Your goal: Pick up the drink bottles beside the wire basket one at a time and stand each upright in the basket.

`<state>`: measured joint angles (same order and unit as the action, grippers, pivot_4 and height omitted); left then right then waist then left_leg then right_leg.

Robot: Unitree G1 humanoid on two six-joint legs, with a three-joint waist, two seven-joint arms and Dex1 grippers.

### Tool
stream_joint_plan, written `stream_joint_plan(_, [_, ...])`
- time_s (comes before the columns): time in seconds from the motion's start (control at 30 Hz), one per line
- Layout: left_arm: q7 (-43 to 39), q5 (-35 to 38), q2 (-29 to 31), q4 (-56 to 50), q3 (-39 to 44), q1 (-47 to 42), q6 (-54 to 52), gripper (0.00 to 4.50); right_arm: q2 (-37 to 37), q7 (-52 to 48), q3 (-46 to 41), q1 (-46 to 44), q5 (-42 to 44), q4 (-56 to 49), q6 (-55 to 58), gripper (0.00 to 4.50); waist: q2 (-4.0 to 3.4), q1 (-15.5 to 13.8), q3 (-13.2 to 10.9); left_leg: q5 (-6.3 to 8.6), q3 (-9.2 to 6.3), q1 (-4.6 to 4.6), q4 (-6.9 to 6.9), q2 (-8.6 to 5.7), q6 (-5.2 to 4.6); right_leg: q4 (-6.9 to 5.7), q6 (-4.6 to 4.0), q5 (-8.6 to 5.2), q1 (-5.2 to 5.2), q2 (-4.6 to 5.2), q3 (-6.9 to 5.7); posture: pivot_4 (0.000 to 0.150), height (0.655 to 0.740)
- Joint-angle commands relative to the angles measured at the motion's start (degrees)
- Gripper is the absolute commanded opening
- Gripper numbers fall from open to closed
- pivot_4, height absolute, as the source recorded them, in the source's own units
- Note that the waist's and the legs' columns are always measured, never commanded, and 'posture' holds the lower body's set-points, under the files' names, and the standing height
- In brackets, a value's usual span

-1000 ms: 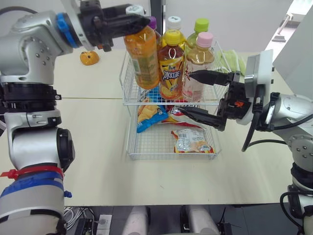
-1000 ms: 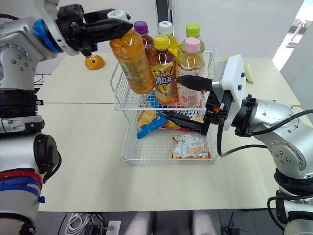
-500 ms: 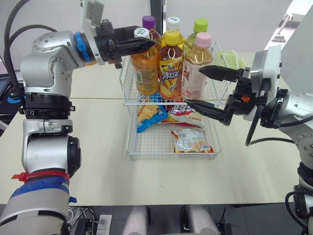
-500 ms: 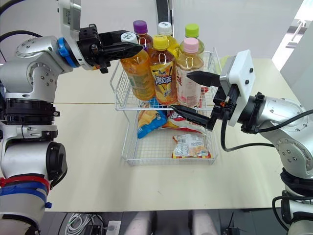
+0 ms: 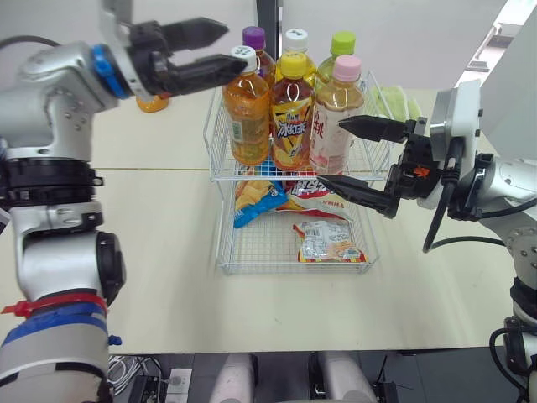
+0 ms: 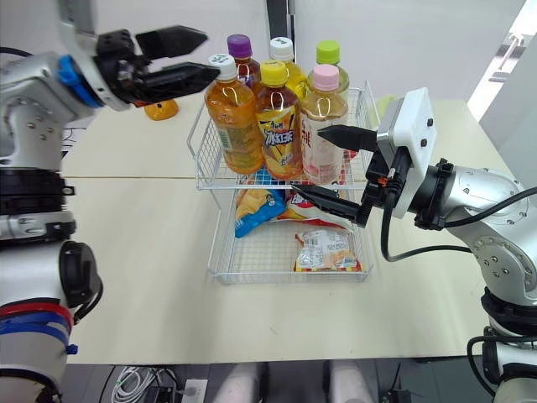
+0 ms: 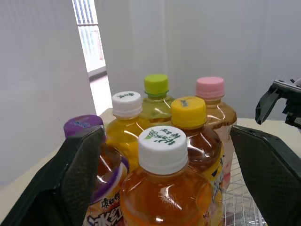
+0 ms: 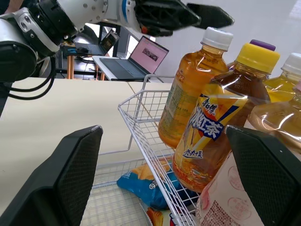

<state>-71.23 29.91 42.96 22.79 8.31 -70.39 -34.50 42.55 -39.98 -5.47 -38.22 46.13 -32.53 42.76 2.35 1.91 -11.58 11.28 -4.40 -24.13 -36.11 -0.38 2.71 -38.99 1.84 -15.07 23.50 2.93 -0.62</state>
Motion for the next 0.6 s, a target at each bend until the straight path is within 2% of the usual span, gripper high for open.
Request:
stream_joint_plan(0.03, [1.51, 0.46, 5.35, -1.83, 4.10, 0.14, -0.47, 4.44, 0.45, -0.26, -0.72, -1.12, -1.65, 0.18, -2.03, 4.50, 0.00, 0.01, 0.00, 0.00, 0.00, 0.01, 0.00, 0.00, 0.00, 0.00, 0.00, 0.00, 0.00, 0.00, 0.00, 0.150, 0.7400])
stream_joint_plan(0.17, [2.35, -1.23, 11.52, -1.55, 5.66, 4.29, 0.56, 4.44, 2.55, -2.16, -1.73, -2.13, -4.04, 3.61, -3.17, 4.50, -0.01, 0.01, 0.01, 0.00, 0.07, 0.09, 0.04, 0.00, 0.00, -0.01, 0.00, 0.00, -0.01, 0.00, 0.07, 0.150, 0.7400])
stream_joint_plan(0.3, [4.93, -2.19, 16.33, -1.62, 11.83, 14.86, 2.67, 4.44, 14.26, -14.28, -10.50, -4.65, -6.12, 20.83, -8.28, 4.50, -0.10, -0.44, -0.05, 0.00, 0.07, 0.07, 0.00, 0.02, 0.00, 0.03, 0.03, 0.00, -0.08, 0.12, 0.03, 0.150, 0.7400])
stream_joint_plan(0.47, [8.23, -1.07, 16.74, -3.91, 19.21, 28.08, 4.66, 4.44, 20.13, -22.75, -10.39, -7.68, -11.75, 38.52, -16.55, 4.50, -0.06, -0.22, -0.03, 0.01, 0.16, 0.18, 0.04, 0.06, -0.01, 0.07, 0.05, 0.00, -0.14, 0.11, 0.06, 0.150, 0.7400])
stream_joint_plan(0.6, [8.96, -0.88, 15.72, -5.89, 21.23, 36.11, 6.10, 4.44, 22.35, -28.68, -7.40, -6.95, -17.24, 47.09, -21.80, 4.50, -0.13, -0.09, -0.03, 0.01, 0.22, 0.28, 0.04, 0.08, -0.01, 0.03, 0.03, -0.02, -0.15, 0.09, 0.13, 0.150, 0.7400])
